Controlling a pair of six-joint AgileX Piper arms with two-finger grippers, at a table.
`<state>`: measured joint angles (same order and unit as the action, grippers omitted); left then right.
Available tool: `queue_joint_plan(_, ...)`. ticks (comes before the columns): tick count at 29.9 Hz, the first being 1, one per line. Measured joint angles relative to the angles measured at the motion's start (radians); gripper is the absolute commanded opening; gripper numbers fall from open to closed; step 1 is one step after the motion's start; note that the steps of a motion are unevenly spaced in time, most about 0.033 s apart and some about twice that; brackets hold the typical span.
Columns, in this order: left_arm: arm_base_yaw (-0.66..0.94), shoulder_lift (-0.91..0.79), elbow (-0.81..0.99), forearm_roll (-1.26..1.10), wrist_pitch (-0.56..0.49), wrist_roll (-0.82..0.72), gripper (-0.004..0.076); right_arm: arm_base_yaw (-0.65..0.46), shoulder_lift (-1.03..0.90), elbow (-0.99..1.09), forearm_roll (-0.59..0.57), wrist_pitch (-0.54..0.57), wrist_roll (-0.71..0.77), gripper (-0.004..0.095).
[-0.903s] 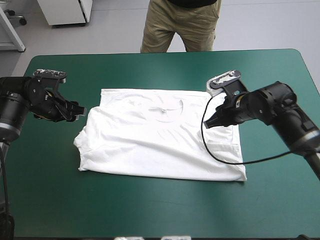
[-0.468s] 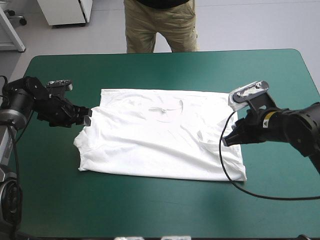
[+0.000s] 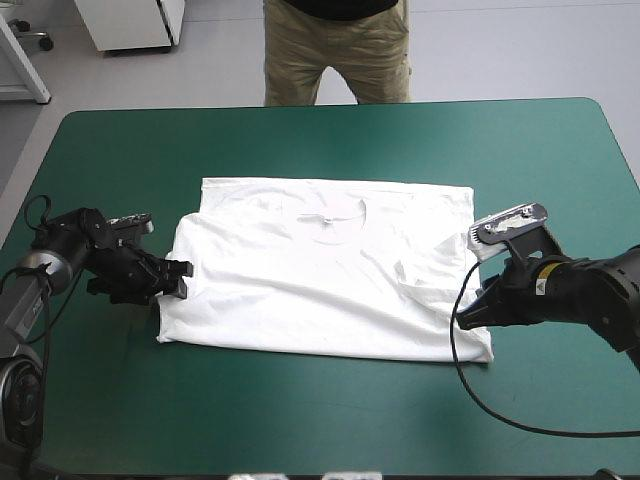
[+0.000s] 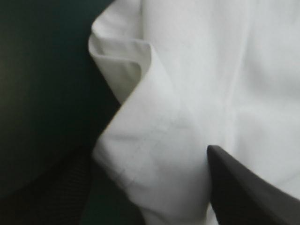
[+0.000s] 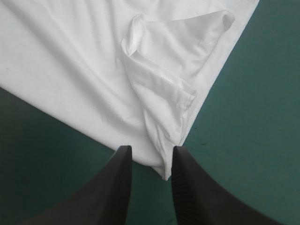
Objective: Fold the cloth
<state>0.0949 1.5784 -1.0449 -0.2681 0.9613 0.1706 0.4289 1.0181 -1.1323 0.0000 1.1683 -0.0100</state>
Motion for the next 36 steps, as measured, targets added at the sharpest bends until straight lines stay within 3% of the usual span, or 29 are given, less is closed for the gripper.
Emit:
queue_joint_plan(10, 0.089, -0.001, 0.001, -0.1, -0.052, 0.06, 0.0472, 0.0, 0.0, 0.003, 0.006, -0.016, 0.0, 0.0287)
queue_joint_plan(19, 0.092, 0.04, 0.006, -0.155, -0.137, 0.083, 0.0104, 0.0, 0.0, 0.005, 0.008, -0.027, 0.0, 0.0283)
queue_joint_plan(24, 0.094, 0.071, 0.007, -0.136, -0.118, 0.086, 0.0091, 0.0, 0.0, 0.006, 0.008, -0.027, 0.0, 0.0283)
queue_joint_plan(29, 0.094, 0.052, 0.007, -0.135, -0.129, 0.091, -0.0009, 0.0, 0.0, 0.006, 0.009, -0.027, 0.0, 0.0284)
queue_joint_plan(36, 0.093, -0.014, -0.05, -0.127, -0.112, 0.097, -0.0009, 0.0, 0.0, 0.006, 0.011, -0.027, 0.0, 0.0284)
